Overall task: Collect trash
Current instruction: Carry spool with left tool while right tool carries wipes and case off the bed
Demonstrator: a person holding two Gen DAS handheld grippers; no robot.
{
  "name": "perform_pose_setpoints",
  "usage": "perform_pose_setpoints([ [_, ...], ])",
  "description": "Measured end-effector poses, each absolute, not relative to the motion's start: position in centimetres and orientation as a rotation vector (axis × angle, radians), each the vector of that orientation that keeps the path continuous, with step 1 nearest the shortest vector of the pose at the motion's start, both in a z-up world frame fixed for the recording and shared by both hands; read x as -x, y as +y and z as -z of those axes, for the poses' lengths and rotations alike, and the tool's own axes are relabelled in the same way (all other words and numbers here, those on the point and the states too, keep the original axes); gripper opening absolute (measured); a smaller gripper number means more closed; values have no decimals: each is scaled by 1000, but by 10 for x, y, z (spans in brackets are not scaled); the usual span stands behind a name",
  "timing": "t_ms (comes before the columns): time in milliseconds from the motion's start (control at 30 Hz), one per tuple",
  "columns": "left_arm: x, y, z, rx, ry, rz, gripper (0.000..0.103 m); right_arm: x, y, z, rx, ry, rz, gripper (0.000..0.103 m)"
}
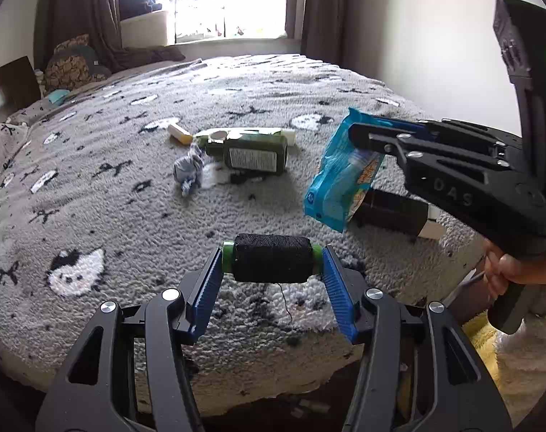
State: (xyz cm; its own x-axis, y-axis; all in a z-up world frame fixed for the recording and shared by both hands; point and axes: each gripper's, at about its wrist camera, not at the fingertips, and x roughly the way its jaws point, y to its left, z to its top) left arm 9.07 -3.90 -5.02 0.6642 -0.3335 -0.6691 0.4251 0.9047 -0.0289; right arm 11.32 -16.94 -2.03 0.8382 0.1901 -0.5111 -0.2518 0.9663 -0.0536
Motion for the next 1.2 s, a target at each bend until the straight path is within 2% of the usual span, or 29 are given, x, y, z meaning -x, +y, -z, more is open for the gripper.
perform_pose_setpoints([
  [267,-70,-34,25,-124,673,442,52,-71,-175,-21,125,431,-248,17],
  [533,-21,-26,15,-135,630,491,52,-20,-185,-23,124,417,-272,18],
  [867,20,-21,48,-114,703,535,52,29,-191,20,71,488,-272,18],
  [1200,30,-20,121,-72,904,518,52,36,-176,95,62,662,-226,18],
])
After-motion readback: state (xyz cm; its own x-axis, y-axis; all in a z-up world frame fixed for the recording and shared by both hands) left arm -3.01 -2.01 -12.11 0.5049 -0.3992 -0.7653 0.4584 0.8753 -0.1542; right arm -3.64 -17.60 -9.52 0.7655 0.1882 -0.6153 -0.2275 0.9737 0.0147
